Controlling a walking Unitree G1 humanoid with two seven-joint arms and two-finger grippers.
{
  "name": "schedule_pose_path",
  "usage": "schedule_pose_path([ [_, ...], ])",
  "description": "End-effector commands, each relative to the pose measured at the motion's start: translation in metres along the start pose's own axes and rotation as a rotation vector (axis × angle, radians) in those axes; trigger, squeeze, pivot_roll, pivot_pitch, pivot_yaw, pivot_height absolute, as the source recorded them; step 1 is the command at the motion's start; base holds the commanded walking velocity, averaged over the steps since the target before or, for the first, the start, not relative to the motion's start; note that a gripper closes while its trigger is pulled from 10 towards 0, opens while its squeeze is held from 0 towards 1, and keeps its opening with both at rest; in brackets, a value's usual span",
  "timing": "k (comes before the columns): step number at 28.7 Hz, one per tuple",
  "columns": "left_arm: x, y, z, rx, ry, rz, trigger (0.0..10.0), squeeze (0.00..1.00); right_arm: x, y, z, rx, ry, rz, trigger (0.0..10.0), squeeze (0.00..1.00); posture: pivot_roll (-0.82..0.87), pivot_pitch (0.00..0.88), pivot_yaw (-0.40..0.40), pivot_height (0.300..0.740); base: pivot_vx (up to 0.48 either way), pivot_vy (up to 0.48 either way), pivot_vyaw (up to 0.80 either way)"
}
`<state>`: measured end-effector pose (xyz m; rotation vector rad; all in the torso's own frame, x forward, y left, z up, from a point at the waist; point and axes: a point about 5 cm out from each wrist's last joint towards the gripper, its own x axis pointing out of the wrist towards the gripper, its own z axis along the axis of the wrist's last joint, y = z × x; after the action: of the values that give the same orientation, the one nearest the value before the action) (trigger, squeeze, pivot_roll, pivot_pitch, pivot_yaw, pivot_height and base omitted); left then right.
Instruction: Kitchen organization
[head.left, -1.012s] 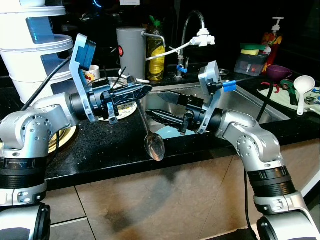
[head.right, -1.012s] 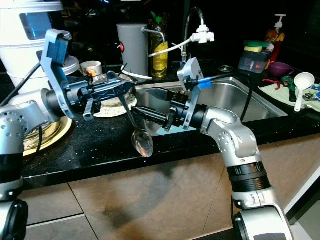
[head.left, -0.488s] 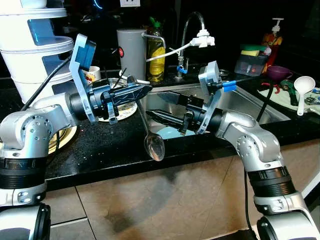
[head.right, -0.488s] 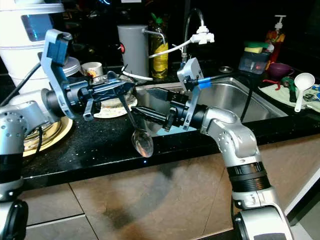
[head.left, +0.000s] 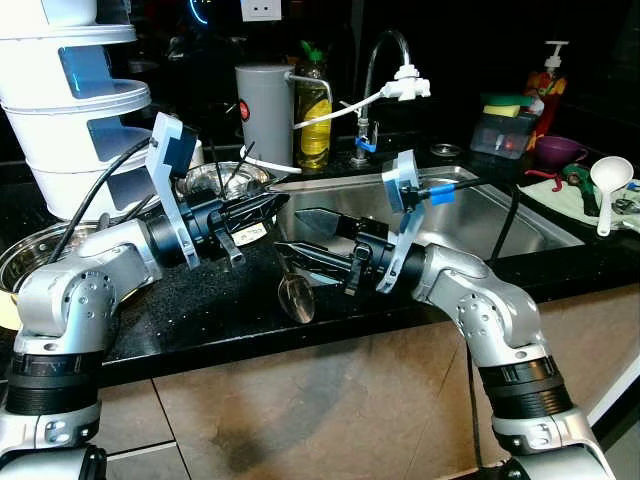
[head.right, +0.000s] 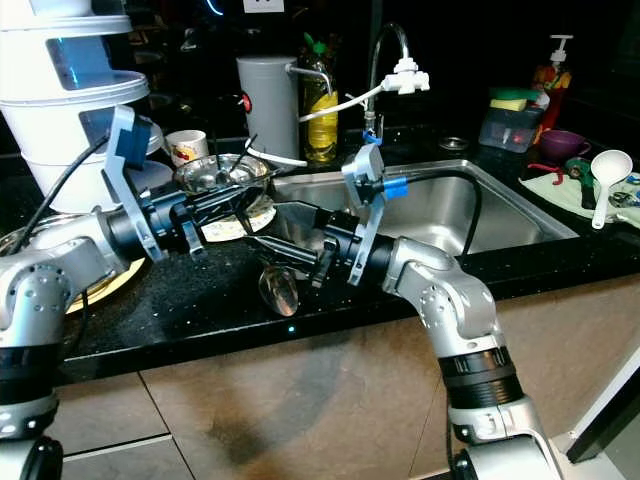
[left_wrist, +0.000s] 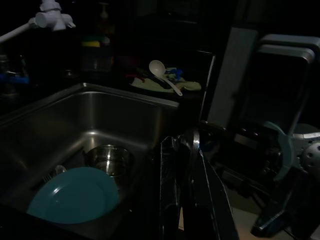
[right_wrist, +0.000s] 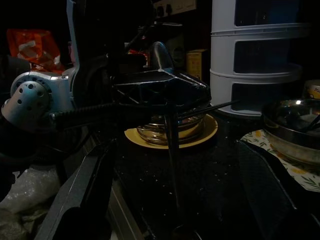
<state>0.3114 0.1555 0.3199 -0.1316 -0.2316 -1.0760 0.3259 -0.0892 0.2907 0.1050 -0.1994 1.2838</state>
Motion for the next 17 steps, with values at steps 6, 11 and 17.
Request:
schedule_pose_path([
  [6,-0.010,-0.027,-0.015,-0.065,0.074,-0.178,0.0,0.00,-0.001,0.011,-0.004,0.020,0.022,0.049,10.0,0.00,0.02,0.000,0.000,0.740,0.000,0.000,0.00],
  [11,-0.017,-0.034,-0.026,-0.070,0.148,-0.199,0.0,0.00,-0.005,0.015,-0.009,0.031,0.053,0.067,10.0,0.00,0.02,0.000,0.000,0.740,0.000,0.000,0.00],
  [17,-0.034,-0.041,-0.066,-0.020,0.442,-0.167,0.0,0.00,-0.013,0.024,-0.027,0.066,0.136,0.108,10.0,0.00,0.02,0.135,-0.055,0.740,0.000,0.000,0.00],
])
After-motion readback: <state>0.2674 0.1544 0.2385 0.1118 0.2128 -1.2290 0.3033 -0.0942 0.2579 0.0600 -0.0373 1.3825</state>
